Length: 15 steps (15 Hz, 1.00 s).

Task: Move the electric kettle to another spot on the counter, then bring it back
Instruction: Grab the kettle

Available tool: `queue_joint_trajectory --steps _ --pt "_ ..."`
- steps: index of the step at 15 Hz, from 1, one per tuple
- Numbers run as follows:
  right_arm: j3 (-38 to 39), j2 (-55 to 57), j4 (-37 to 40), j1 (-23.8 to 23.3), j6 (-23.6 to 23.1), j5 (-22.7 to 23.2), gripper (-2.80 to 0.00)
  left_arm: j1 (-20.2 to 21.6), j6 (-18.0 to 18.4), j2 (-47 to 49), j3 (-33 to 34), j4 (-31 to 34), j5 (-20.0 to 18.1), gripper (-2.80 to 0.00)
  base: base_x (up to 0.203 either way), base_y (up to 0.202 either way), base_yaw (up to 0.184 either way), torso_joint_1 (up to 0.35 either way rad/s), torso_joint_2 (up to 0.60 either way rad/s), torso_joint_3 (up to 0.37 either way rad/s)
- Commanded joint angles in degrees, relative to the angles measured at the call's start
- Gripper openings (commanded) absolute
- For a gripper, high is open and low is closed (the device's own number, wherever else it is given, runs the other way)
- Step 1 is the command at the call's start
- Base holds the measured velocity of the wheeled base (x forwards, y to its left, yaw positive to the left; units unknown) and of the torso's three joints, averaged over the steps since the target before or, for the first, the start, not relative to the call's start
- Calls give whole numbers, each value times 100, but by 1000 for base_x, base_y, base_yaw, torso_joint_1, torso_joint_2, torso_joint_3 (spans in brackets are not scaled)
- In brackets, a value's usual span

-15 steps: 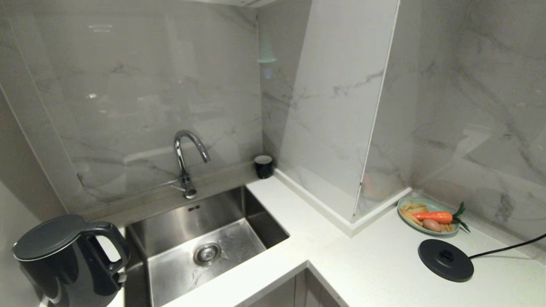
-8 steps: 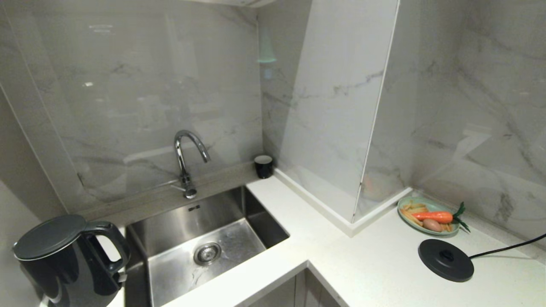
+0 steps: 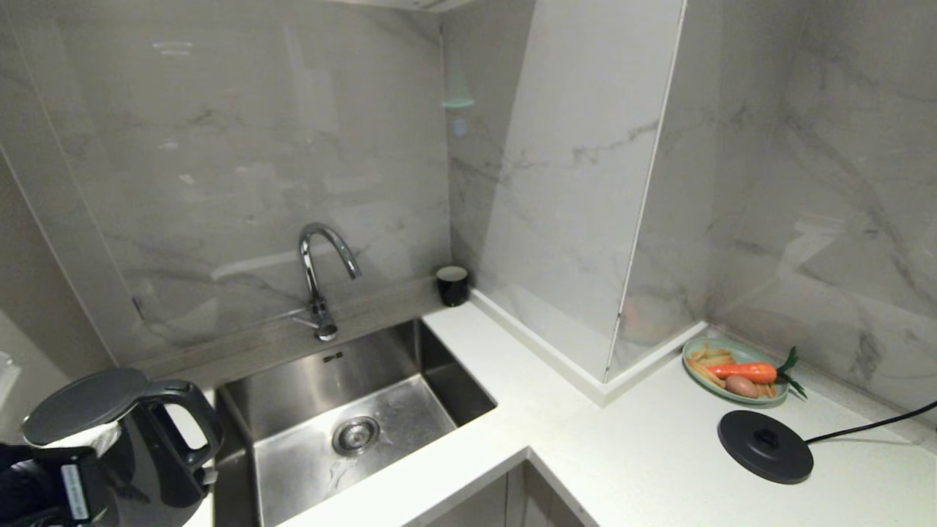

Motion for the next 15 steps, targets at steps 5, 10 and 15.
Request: queue_joint_trajectory --steps 5,10,15 --pt "0 9 0 0 0 1 -280 -1238 -622 3850 1064 -3452 1964 -280 0 0 0 0 0 0" --pt "0 9 0 0 0 1 -280 -1378 -1163 5653 1861 -5980 2283 -280 0 0 0 0 0 0" --pt "0 9 0 0 0 1 -280 -982 -1268 5834 1815 -6160 2179 0 0 0 0 0 0 0"
